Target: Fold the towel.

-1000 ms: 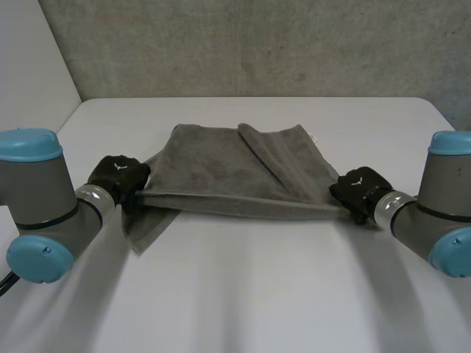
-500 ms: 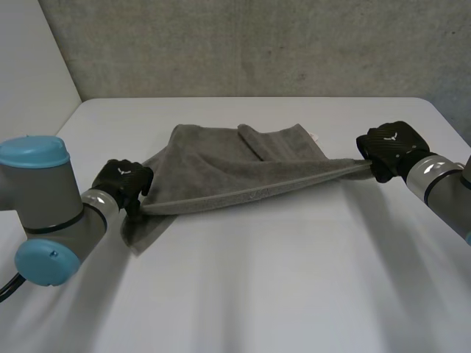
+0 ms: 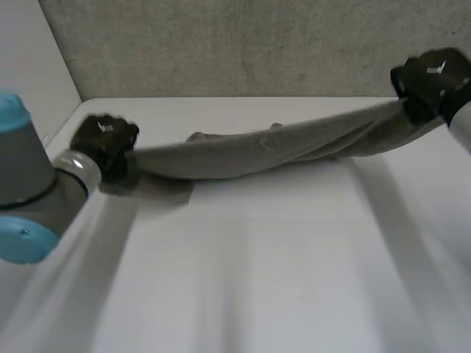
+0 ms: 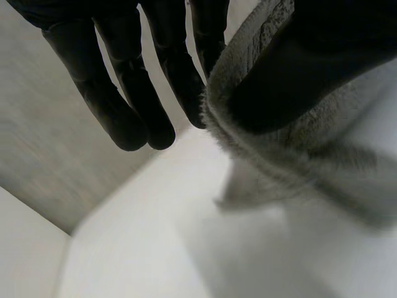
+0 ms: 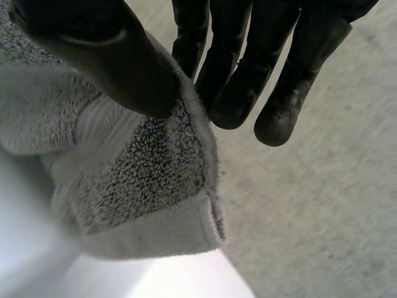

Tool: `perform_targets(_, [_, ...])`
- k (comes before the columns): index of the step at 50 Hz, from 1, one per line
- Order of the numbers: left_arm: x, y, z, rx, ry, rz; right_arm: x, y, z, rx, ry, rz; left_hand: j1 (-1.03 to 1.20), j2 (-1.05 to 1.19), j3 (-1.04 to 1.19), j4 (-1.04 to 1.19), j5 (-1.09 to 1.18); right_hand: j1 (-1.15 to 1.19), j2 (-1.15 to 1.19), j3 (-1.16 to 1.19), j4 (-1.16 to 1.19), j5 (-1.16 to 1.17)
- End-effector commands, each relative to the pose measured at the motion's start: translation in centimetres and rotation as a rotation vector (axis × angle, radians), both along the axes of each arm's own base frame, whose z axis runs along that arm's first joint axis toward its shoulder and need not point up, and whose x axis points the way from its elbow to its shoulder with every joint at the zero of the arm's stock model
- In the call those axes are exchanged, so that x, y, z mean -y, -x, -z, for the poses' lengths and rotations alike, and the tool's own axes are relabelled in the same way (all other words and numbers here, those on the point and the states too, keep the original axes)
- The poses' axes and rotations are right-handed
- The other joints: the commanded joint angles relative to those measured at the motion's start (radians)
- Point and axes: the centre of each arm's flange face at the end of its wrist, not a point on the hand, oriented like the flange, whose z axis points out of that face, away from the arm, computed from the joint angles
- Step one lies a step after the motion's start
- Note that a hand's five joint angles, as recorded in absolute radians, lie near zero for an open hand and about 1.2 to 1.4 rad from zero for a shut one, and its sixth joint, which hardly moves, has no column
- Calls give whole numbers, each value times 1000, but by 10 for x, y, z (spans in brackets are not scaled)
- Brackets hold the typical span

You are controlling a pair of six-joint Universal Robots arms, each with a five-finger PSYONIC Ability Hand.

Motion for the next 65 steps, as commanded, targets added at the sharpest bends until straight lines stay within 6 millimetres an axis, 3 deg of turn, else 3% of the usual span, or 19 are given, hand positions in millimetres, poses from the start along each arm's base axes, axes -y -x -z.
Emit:
perform_targets(1, [-10,-2,-98,-116,213,3,-13,-2,-74,11,92,-16,-65,-125,-148,-130,-270,66,69,61,55,44])
perform_targets(5, [-11,-2,-136,-176,273,5,-15,-3,-95,-15,63,-47,-65,-125,-148,-130,-270,66,69,61,55,44])
perform_targets(9, [-5,-3,-143,-166,247,-3,-6,-8,-86,-59,3,-63,-65,-125,-148,-130,-270,66,69,61,55,44])
perform_targets(20, [71,16,-42,57,-79,-5,30,-36,-18,-237,-133,-76,-65,-125,-148,-130,-270,66,69,61,55,44])
perform_targets(24, [85,21,-37,92,-46,3,40,-47,-12,-246,-80,-71,-65,-125,-148,-130,-270,66,69,61,55,44])
perform_targets(29, [99,27,-72,23,113,3,54,-67,-32,-190,129,-60,-65,-125,-148,-130,-270,66,69,61,55,44])
perform_targets(31, [96,31,-121,-132,278,8,64,-77,-62,-90,349,-30,-65,-125,-148,-130,-270,66,69,61,55,44])
perform_targets(32, [96,31,-121,-133,279,8,64,-77,-62,-90,350,-29,-65,-125,-148,-130,-270,66,69,61,55,44])
perform_targets(34, [89,25,-172,-370,417,34,60,-75,-108,80,548,18,-65,-125,-148,-130,-270,66,69,61,55,44])
perform_targets(35, [89,25,-172,-371,417,34,59,-75,-108,81,549,19,-65,-125,-148,-130,-270,66,69,61,55,44])
perform_targets(37, [82,16,-203,-571,474,66,38,-65,-151,246,657,13,-65,-125,-148,-130,-270,66,69,61,55,44])
perform_targets(41, [85,8,-208,-650,466,73,24,-57,-163,301,655,-20,-65,-125,-148,-130,-270,66,69,61,55,44])
perform_targets(46, [91,13,-188,-593,375,125,33,-61,-122,238,512,-67,-65,-125,-148,-130,-270,66,69,61,55,44])
perform_targets(49, [101,16,-151,-532,227,128,33,-64,-89,183,377,-104,-65,-125,-148,-130,-270,66,69,61,55,44])
perform_targets(51, [110,15,-104,-457,57,100,32,-67,-60,114,279,-132,-65,-125,-148,-130,-270,66,69,61,55,44])
perform_targets(54, [111,16,-82,-414,-25,85,33,-69,-42,69,223,-142,-65,-125,-148,-130,-270,66,69,61,55,44])
perform_targets(56, [111,16,-40,-333,-177,59,30,-71,1,-39,97,-157,-65,-125,-148,-130,-270,66,69,61,55,44])
perform_targets(59, [112,12,-10,-297,-289,32,25,-68,35,-155,3,-162,-65,-125,-148,-130,-270,66,69,61,55,44])
perform_targets(65, [118,0,6,-291,-341,-4,14,-57,74,-276,-96,-161,-65,-125,-148,-130,-270,66,69,61,55,44])
